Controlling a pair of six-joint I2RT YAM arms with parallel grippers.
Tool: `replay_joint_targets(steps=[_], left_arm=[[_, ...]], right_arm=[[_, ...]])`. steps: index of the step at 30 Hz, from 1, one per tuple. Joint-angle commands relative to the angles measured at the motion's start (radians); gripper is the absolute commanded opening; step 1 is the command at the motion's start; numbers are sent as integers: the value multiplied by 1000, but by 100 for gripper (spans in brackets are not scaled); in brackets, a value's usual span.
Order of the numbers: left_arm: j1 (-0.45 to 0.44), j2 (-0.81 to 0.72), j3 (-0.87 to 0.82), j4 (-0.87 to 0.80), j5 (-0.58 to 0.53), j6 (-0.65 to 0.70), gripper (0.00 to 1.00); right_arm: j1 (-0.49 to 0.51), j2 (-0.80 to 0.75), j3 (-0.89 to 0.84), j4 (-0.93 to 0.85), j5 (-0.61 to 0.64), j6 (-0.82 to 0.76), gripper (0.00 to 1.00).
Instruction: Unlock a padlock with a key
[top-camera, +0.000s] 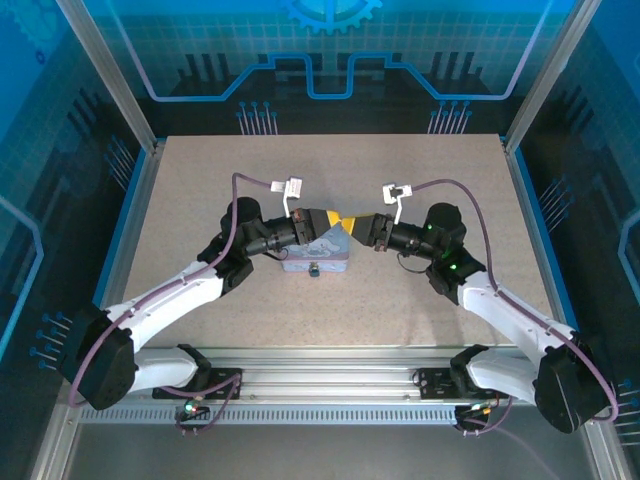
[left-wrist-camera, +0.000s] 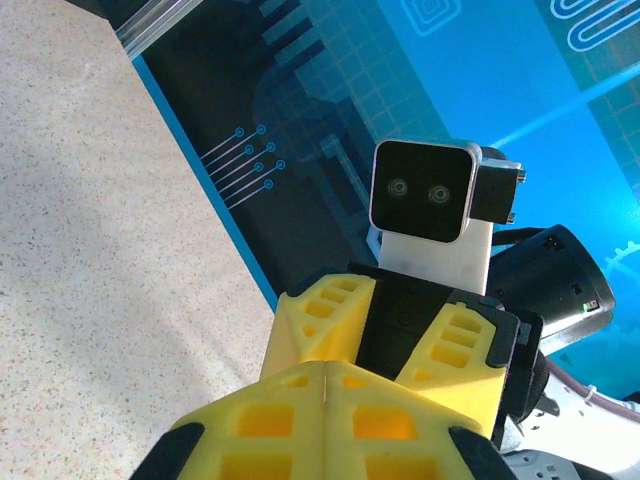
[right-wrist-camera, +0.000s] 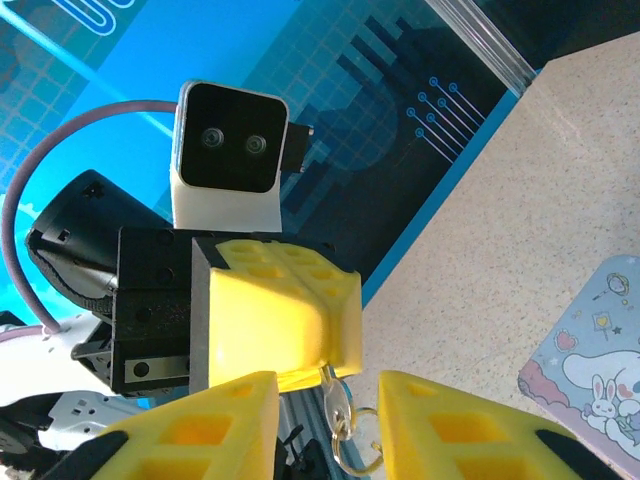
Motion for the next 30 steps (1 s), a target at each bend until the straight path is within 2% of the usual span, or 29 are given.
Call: replay_joint_targets(steps=[1, 7, 9, 14, 19, 26, 28, 30], left_arm=[[-9, 8, -5, 46, -9, 0, 0], [-9, 8, -8, 51, -15, -2, 0], [-9, 8, -8, 52, -15, -2, 0], [-9, 4, -13, 51, -11, -1, 0], [-9, -2, -20, 47, -13, 1, 0], [-8, -5, -19, 42, -19, 0, 0], [-4, -15, -21, 26, -31, 2, 17], [3, -29, -31, 12, -45, 6, 26]], right_arm=[[18, 13, 34, 39, -22, -7, 31], [24, 21, 35, 40, -26, -9, 24], [24, 21, 35, 39, -23, -10, 17], [15, 2, 28, 22, -3, -18, 14], [7, -17, 24, -1, -7, -36, 0], [3, -34, 17, -42, -5, -58, 0], [-4, -43, 18, -67, -3, -70, 0], [-16, -57, 14, -85, -2, -79, 0]])
